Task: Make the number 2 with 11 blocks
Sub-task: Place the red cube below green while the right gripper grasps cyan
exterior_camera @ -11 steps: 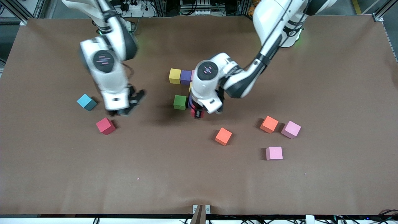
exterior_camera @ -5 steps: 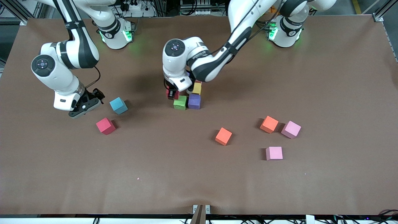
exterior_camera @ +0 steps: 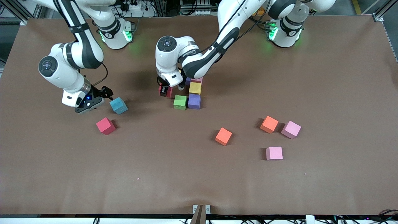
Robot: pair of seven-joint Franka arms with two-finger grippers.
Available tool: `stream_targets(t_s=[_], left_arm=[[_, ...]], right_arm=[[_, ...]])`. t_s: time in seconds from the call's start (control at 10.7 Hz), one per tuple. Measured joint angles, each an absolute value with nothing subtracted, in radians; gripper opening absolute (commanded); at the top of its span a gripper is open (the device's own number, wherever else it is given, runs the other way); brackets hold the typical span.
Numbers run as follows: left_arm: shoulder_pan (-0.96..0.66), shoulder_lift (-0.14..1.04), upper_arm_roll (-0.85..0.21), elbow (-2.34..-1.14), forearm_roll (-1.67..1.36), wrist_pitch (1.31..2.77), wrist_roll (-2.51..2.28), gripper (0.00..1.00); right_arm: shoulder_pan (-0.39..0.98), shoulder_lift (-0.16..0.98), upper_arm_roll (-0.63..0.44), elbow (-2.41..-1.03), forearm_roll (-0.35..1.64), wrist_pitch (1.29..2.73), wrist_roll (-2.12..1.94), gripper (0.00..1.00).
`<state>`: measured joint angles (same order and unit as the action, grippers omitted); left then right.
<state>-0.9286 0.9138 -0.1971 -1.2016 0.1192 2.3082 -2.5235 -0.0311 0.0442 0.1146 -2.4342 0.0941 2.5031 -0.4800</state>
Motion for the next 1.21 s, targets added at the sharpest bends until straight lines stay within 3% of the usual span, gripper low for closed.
stream_targets(t_s=[0.28,1.21], left_arm=[[-0.93,0.961,-0.166,-1.171,0.119,2.319,-2.523,0.07],[-0.941,1.013,-0.128,-1.145,0.119,2.354,-2.525,0.06]], right_arm=[[-0.014,0.085,0.117,-2.478,0.095,2.619,-0.53,1.0],[-0.01,0.19,0.129,-2.506,0.096,2.685,-0.581,1.0]])
